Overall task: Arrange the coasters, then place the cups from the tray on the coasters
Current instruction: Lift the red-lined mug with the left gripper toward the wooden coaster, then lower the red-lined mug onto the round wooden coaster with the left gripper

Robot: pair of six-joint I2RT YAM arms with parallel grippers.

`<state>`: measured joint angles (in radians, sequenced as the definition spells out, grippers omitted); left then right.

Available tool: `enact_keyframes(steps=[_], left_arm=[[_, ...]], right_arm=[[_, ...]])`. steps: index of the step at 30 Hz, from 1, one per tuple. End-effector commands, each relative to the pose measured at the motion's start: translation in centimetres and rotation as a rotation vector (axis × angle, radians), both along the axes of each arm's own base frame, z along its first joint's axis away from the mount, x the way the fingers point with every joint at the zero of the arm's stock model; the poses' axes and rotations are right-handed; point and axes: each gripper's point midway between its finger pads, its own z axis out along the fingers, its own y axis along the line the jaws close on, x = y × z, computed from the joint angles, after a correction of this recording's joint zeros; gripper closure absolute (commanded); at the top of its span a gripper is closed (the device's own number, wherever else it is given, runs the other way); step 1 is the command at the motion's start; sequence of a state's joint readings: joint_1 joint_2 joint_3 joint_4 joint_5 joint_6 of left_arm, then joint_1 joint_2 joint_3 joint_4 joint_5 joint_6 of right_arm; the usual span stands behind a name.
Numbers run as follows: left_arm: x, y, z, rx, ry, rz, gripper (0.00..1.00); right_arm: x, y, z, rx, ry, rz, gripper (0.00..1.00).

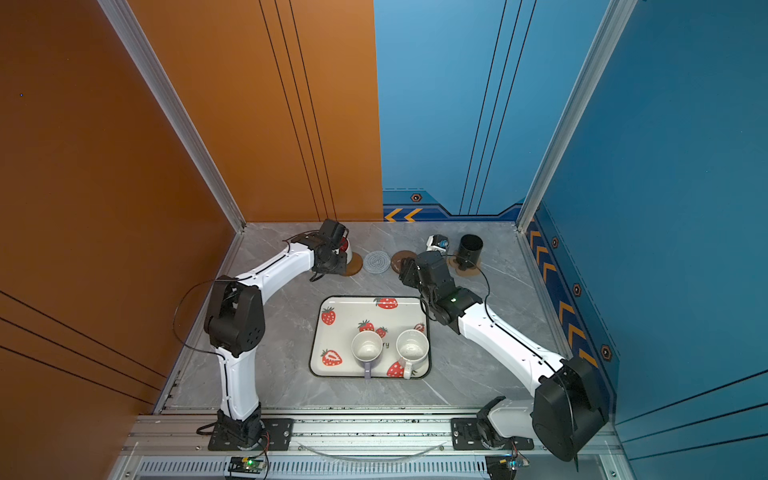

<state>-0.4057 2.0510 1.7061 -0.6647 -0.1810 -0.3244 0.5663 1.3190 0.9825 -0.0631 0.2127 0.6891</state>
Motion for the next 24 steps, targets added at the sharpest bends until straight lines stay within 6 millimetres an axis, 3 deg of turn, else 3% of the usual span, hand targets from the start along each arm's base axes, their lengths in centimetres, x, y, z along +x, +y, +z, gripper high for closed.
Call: enact_keyframes(steps=[1, 11, 24], left_arm=[[2.0, -1.3, 2.0, -0.035, -0.074, -0.032, 1.00], [3.7, -1.6, 0.1, -0.024, -0.058, -0.024, 1.00], [3.8, -1.5, -1.3, -0.007, -0.038, -0.013, 1.00]], right_arm=[[-0.7, -0.7, -0.3, -0.007, 0.016, -0.012, 0.35], [-0.7, -0.9, -0.4, -0.009, 0.017, -0.019, 0.35], [-0.5, -1.2, -0.5, -0.010, 0.021, -0.027, 0.35]])
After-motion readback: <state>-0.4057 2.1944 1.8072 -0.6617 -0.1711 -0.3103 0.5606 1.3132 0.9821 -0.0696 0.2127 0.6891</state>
